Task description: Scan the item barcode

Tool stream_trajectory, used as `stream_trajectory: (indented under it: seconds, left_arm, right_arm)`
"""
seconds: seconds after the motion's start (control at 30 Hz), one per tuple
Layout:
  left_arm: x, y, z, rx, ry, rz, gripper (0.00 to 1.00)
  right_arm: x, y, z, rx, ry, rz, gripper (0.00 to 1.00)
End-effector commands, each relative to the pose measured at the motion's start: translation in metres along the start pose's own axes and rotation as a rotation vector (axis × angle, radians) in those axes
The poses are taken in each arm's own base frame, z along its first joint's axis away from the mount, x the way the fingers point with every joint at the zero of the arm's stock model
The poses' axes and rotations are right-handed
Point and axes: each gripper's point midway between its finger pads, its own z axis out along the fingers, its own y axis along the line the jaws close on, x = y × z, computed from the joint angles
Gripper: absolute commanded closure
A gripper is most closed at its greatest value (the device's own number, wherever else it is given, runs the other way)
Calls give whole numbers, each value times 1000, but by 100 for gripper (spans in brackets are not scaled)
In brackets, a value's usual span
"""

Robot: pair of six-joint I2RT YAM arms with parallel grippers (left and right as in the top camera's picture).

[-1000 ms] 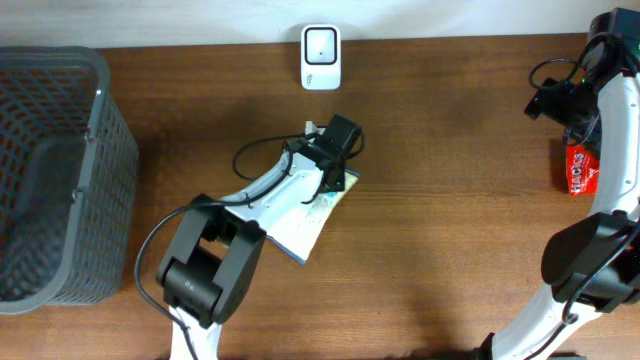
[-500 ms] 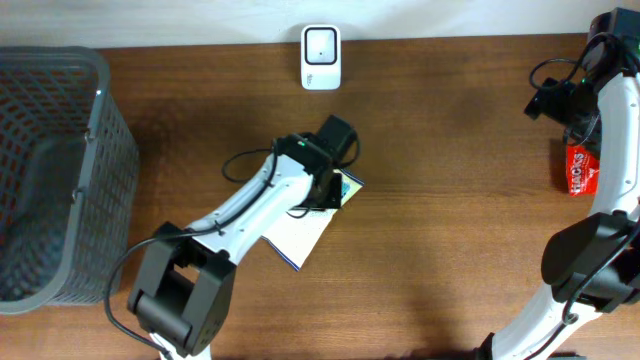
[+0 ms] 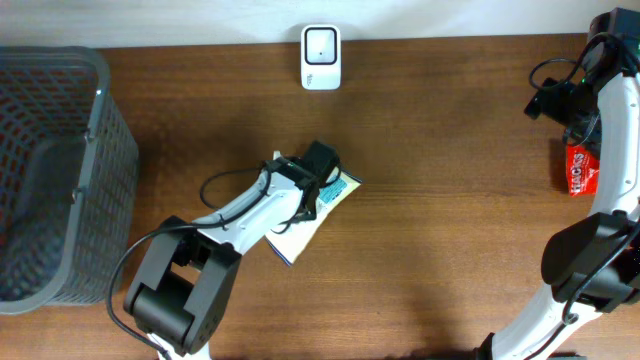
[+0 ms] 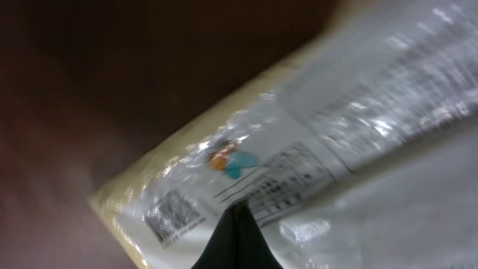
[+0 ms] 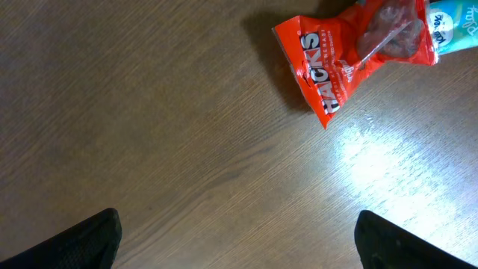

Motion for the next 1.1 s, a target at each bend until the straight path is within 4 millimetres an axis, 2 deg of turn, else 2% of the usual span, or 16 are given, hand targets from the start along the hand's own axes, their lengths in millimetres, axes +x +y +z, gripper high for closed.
stream_trajectory:
  seconds: [0.0, 0.07, 0.13, 0.17, 0.23, 0.33, 0.43, 0.5, 0.6, 0.7, 0.77, 0.83, 0.93, 1.07]
  left_arm:
    - [-47, 2, -5, -5, -186, 124, 100]
    - [-70, -25, -24, 103, -260, 228, 100]
    - [-85, -38, -46, 182, -298, 216, 100]
    - [-93, -50, -66, 262, -315, 213, 100]
    - [-93, -65, -85, 373, -312, 222, 100]
    - [-76, -93, -101, 566, -246, 247, 100]
    - [-65, -96, -88, 551, -202, 216, 100]
    - [-61, -84, -61, 409, -185, 136, 100]
    - [-50, -70, -32, 287, -128, 42, 100]
    - [-39, -71, -8, 253, -68, -29, 100]
    - [-33, -81, 2, 280, -33, -42, 100]
    - [-22, -100, 2, 363, 17, 7, 100]
    - [-2, -136, -16, 540, 39, 242, 100]
    - [12, -149, -27, 559, 41, 326, 100]
  right_arm:
    - [-1, 0, 0, -1, -1, -6, 1]
    - [0, 0, 0, -1, -1, -6, 1]
    - [0, 0, 0, -1, -1, -6, 1]
    - [-1, 0, 0, -1, -1, -6, 1]
    - [0, 0, 0, -1, -1, -6, 1]
    - [-1, 0, 0, -1, -1, -6, 1]
    - [0, 0, 0, -1, -1, -6, 1]
    - [-1, 0, 0, -1, -1, -6, 1]
    - [-1, 0, 0, -1, -1, -6, 2]
    - [0, 0, 0, -1, -1, -6, 1]
    - [-1, 0, 0, -1, -1, -6, 1]
    - [0, 0, 0, -1, -1, -6, 1]
    - [-1, 0, 0, -1, -1, -6, 1]
    - [0, 0, 0, -1, -1, -6, 1]
